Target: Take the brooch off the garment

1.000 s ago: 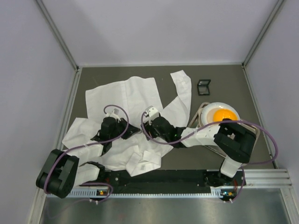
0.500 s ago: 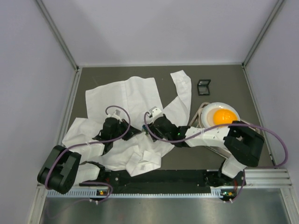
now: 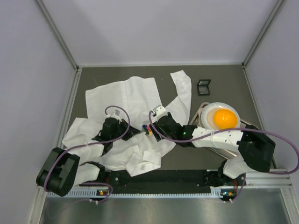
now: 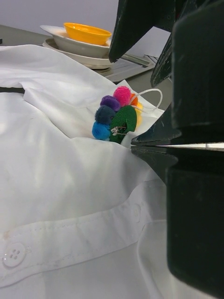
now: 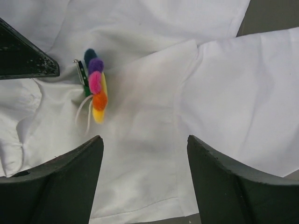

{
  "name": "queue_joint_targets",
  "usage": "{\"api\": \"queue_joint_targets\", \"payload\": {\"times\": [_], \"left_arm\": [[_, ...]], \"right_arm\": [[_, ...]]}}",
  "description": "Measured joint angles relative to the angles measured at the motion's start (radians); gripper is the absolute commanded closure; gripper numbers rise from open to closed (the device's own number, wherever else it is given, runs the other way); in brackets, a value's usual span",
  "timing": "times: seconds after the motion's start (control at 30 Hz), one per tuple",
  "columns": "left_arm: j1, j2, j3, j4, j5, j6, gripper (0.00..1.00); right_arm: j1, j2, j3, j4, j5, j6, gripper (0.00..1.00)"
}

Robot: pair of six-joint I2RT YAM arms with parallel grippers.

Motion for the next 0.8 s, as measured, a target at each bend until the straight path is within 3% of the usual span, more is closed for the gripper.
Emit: {"api": "queue_joint_targets", "payload": {"times": [0.33,0.8], "left_arm": [[-0.002,-0.013,0.000,-0.022,-0.017,0.002,1.00],[-0.010,-0.009,0.000,-0.020,-0.022,-0.003,1.00]], "right_arm": [[0.021,0.134,0.160,0.082,-0.012,-0.023,0.28],[0.103,0.295,0.225,0.100,0.142,-0.097,0.34]]}}
